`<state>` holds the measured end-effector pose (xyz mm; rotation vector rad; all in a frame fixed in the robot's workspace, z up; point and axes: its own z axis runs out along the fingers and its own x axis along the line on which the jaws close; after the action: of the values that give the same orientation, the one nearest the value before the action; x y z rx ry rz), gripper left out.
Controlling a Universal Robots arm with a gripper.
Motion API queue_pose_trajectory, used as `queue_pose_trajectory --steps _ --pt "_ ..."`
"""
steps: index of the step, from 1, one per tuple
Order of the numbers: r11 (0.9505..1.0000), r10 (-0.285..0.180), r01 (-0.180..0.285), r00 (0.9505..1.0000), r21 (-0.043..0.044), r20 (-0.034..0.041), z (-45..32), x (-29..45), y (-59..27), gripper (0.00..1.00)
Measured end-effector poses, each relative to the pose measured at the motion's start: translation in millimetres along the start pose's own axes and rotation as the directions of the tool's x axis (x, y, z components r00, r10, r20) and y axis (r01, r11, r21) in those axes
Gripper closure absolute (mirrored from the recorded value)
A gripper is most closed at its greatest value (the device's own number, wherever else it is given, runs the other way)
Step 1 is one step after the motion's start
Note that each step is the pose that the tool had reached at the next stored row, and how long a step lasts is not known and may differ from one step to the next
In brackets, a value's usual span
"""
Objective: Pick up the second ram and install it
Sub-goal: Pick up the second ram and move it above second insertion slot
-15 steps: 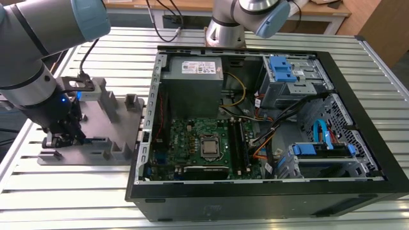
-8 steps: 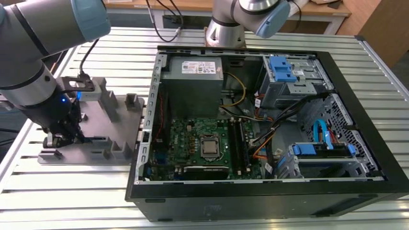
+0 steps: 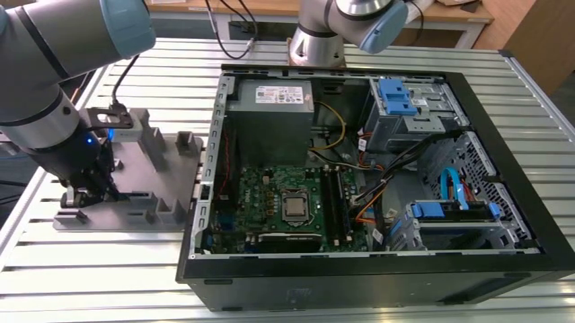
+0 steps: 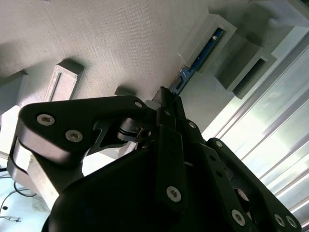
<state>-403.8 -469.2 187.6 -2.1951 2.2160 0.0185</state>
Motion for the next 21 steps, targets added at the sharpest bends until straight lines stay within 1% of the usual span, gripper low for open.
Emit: queue_pose_trajectory --steps 10,11,16,21 --pt "1.0000 0.000 0.000 1.0000 0.0004 0.0005 -0.2 0.0 0.0 0.86" --pt "1.0000 0.000 0.000 1.0000 0.0008 0.0009 -1.4 -0.1 -0.1 0.86" --pt "1.0000 0.000 0.000 1.0000 0.0001 0.0009 -12.7 -0.3 -0.1 0.86" --pt "1.0000 0.000 0.000 1.0000 0.0001 0.0013 -22.2 -0.6 -0.2 0.86"
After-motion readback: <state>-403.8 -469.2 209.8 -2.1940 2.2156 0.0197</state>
